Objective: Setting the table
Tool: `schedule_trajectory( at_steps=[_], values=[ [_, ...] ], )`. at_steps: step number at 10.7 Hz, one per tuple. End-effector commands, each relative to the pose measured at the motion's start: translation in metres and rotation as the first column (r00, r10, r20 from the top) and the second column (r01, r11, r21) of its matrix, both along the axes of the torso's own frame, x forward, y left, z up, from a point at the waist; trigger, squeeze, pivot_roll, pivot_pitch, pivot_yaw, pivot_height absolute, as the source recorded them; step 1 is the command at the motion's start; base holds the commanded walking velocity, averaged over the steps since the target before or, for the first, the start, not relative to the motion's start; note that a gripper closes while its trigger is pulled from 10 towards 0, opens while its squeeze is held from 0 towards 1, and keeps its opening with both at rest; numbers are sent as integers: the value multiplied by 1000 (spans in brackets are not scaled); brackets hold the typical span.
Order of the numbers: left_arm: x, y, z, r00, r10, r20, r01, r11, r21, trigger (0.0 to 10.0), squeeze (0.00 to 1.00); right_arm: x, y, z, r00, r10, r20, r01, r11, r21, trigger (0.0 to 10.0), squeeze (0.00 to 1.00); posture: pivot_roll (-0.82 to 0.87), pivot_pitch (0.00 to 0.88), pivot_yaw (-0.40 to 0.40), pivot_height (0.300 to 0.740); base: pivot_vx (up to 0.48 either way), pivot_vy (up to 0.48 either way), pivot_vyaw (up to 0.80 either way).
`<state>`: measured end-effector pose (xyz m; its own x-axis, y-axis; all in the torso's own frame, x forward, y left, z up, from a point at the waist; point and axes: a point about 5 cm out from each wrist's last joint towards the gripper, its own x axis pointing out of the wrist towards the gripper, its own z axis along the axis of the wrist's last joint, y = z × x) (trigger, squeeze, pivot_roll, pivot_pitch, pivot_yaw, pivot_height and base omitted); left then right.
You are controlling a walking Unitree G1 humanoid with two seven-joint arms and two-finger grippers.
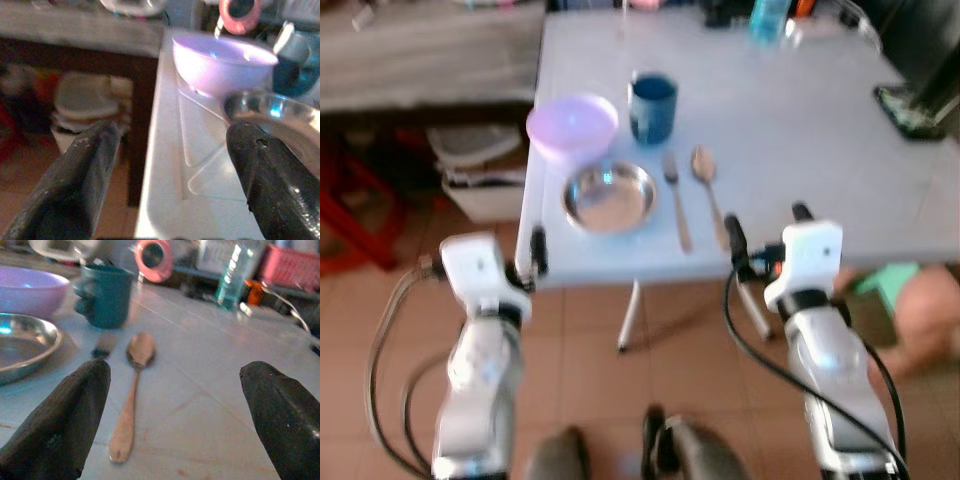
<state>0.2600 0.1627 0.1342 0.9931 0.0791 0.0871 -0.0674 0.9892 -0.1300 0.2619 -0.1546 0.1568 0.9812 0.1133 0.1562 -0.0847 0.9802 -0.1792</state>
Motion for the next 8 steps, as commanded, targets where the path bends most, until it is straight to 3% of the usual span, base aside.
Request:
schedule_trajectory(
  at_steps=[1, 4, 6, 8],
  values=[
    [-5, 3, -8, 999, 17, -36, -16, 999, 33, 10000, 0, 0, -1, 0, 1000, 7, -5, -7, 1000, -7, 10000, 0, -42, 195, 6, 740, 0, 0, 800],
    [-5, 1, -8, 999, -22, -31, 23, 1000, 15, 10000, 0, 0, -1, 0, 1000, 12, -12, -12, 1000, 8, 10000, 0, -39, 212, 10, 740, 0, 0, 800],
    [-7, 1, -8, 999, -26, -28, 26, 1000, 12, 10000, 0, -3, 2, 1, 999, 35, 1, -35, 999, -9, 10000, 0, -39, 216, 13, 740, 292, 0, 794],
    [-5, -2, -7, 999, -31, -24, 31, 1000, 4, 10000, 0, -3, 1, 2, 1000, 23, 8, -23, 1000, -5, 10000, 0, -41, 215, 7, 740, 127, 0, 0]
  ],
)
